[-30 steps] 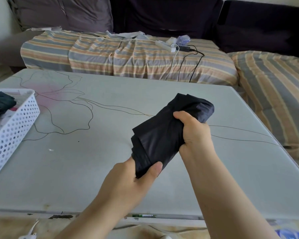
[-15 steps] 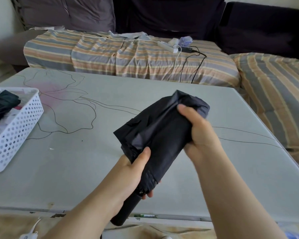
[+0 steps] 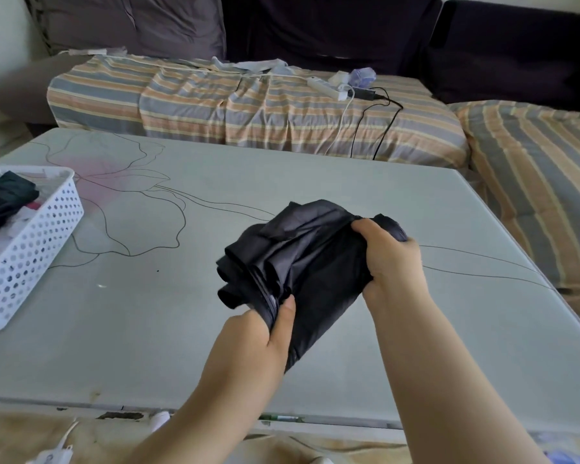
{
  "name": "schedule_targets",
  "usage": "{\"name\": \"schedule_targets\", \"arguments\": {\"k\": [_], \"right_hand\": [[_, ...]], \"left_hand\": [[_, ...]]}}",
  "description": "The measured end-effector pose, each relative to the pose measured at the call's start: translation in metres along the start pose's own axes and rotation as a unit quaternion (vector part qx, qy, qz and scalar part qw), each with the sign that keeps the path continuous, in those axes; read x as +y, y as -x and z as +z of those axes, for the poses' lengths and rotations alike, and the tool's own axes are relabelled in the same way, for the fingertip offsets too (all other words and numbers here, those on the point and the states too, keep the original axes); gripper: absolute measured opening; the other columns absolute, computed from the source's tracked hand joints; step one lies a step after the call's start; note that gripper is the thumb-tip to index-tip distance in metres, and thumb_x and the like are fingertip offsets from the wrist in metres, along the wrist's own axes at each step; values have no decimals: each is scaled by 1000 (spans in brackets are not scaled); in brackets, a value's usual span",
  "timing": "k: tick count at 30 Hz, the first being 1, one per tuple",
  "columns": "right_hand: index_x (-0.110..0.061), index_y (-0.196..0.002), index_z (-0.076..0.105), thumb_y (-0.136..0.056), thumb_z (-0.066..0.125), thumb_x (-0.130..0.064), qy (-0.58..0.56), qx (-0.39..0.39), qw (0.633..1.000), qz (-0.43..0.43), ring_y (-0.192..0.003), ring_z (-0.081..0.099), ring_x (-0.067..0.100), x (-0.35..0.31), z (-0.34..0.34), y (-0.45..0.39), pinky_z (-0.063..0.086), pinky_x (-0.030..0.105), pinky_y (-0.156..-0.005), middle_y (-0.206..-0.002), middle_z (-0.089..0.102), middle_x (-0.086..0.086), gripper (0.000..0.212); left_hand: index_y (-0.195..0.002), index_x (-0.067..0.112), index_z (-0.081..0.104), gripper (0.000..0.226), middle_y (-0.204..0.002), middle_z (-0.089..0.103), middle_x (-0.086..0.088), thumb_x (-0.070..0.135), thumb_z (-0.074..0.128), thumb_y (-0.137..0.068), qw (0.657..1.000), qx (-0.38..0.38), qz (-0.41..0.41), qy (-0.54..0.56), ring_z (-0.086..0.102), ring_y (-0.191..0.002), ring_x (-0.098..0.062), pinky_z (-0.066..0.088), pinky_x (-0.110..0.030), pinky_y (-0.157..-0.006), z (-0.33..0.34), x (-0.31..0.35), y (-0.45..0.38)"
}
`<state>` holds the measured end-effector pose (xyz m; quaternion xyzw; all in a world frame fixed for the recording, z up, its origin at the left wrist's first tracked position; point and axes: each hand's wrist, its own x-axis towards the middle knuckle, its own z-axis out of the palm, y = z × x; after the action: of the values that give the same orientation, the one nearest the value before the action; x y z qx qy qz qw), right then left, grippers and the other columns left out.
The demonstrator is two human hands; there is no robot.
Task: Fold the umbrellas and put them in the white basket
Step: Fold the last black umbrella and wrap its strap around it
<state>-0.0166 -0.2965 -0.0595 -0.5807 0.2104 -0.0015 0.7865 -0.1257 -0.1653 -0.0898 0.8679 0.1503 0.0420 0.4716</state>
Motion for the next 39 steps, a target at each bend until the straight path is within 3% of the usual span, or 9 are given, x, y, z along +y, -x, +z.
{"name": "schedule_targets", "arguments": {"k": [3,6,9,12,15,19,26,30,39], "right_hand": [[-14,-90,58,-73,76,-15,-25,0,999,40,-75,59,18,-1,1,-1,47,28,-64,-84,61,5,25],[-15,-84,54,-75,69,-11,-38,-8,999,0,-69,50,20,-5,-1,-1,41,28,-61,-76,51,6,18],[-13,-77,48,-76,67,-10,-64,-50,996,-26,-68,50,21,-12,-5,4,43,29,-61,-71,49,6,19],[-12,-87,56,-80,66,-7,-89,-86,992,-31,-73,59,24,-17,-6,9,50,35,-69,-80,58,9,14],[-15,-86,60,-83,65,-6,-125,-110,986,-9,-82,65,25,-18,-8,11,53,42,-85,-88,65,11,11],[-13,-102,65,-84,68,-12,-155,-122,980,10,-92,70,26,-16,-7,9,55,42,-89,-98,72,10,18],[-16,-129,58,-58,65,-71,-84,-216,968,100,-111,65,20,6,2,23,50,41,-97,-122,67,4,90],[-9,-128,57,-81,61,-47,-72,-282,952,96,-112,64,21,7,7,38,47,40,-100,-120,68,6,61],[-9,-104,69,-81,74,-17,-53,-135,987,69,-83,73,22,6,16,41,59,33,-70,-91,76,7,25]], "left_hand": [[-50,10,29,58,-39,28,-1,47,39,-94,993,20,59,-98,29,-37,-19,21,-27,-41,-4,4,3],[-66,5,56,54,-51,53,-7,53,50,-90,999,-22,41,29,51,-48,-20,39,-29,-49,-7,-2,-4],[-97,28,68,31,-85,73,-5,53,55,-82,950,-228,-41,211,69,-75,-22,48,-24,-66,-18,2,-10],[-102,12,63,58,-83,73,-10,64,49,-79,909,-332,-86,236,68,-70,-27,50,-31,-65,-21,3,-6],[-81,5,60,68,-56,64,-1,68,35,-73,933,-306,-78,171,56,-50,-18,45,-22,-51,-21,8,2],[-80,11,54,49,-64,62,-14,59,44,-83,957,-206,-58,196,51,-43,-23,42,-28,-46,-17,8,3],[-90,-2,53,56,-57,55,-15,52,40,-92,969,-94,-82,211,50,-39,-21,41,-25,-41,-10,6,-6],[-88,-5,56,59,-59,61,-16,51,39,-93,958,-104,-102,245,51,-41,-24,42,-27,-42,-11,10,-8],[-71,7,54,64,-52,49,-10,67,34,-80,992,-58,0,109,47,-48,-20,37,-31,-51,-2,4,4]]}}
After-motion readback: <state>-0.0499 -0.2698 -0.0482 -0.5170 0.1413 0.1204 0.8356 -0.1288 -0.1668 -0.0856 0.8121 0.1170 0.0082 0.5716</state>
